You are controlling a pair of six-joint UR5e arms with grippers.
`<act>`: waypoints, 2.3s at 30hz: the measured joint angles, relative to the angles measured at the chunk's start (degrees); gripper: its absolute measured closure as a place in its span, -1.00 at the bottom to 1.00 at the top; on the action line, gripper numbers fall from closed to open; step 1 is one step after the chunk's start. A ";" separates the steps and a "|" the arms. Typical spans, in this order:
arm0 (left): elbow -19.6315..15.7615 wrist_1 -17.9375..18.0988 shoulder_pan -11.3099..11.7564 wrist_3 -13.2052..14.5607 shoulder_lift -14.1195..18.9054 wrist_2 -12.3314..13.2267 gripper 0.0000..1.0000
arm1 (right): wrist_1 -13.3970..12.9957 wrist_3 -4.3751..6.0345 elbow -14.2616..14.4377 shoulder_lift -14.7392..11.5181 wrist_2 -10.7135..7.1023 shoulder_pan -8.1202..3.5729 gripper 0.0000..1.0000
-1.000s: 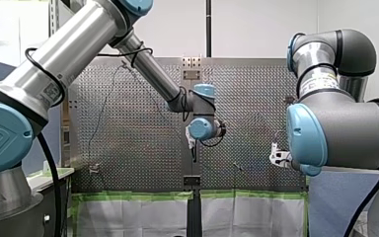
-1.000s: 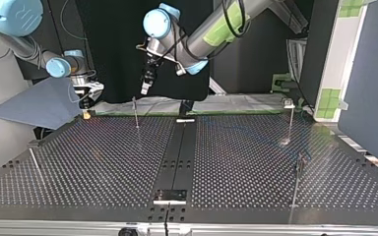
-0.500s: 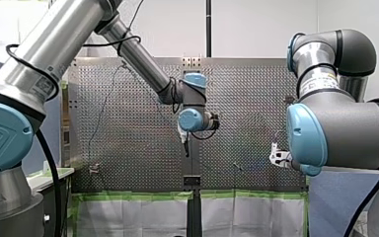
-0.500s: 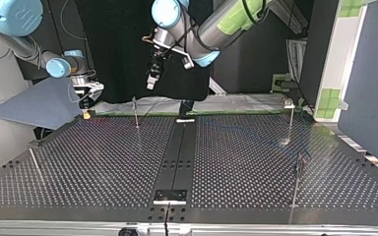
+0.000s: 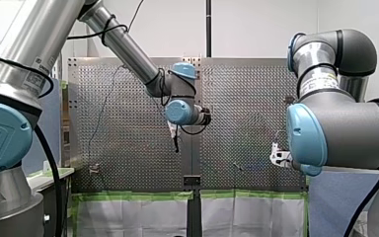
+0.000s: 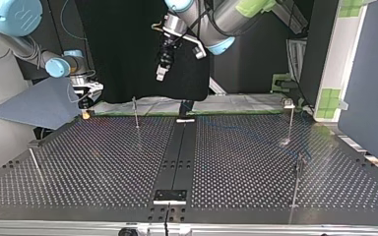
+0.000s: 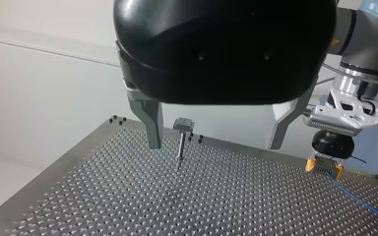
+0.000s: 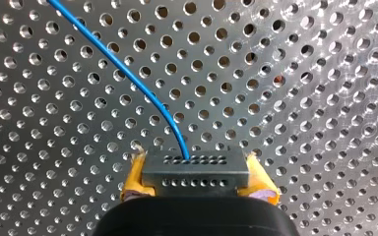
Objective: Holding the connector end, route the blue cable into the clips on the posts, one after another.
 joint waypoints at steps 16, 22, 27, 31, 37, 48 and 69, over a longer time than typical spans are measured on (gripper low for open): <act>-8.04 -0.67 -0.27 0.18 8.03 -2.66 -1.00 | 3.31 -1.60 -0.01 -2.03 0.33 -0.78 1.00; -11.14 -0.15 -0.32 0.22 11.13 -3.43 -1.00 | 6.26 -2.07 0.05 -4.94 0.45 -0.69 1.00; -13.87 1.97 0.14 -0.40 13.86 -3.43 -1.00 | 8.64 -2.37 0.07 -7.38 0.44 -0.19 1.00; -15.88 3.91 0.33 -0.70 15.89 -3.50 -1.00 | 10.07 -2.80 0.08 -9.38 0.27 0.38 1.00; -18.77 5.79 0.19 -0.09 17.83 -4.23 -1.00 | 11.65 -3.89 0.25 -12.00 -0.33 1.14 1.00; -22.95 9.71 -0.11 0.40 14.78 -4.41 -1.00 | 11.30 -4.02 1.80 -16.54 0.01 1.88 1.00; -23.14 9.93 -0.13 0.42 14.66 -4.41 -1.00 | 11.25 -4.00 1.83 -16.79 0.02 1.90 1.00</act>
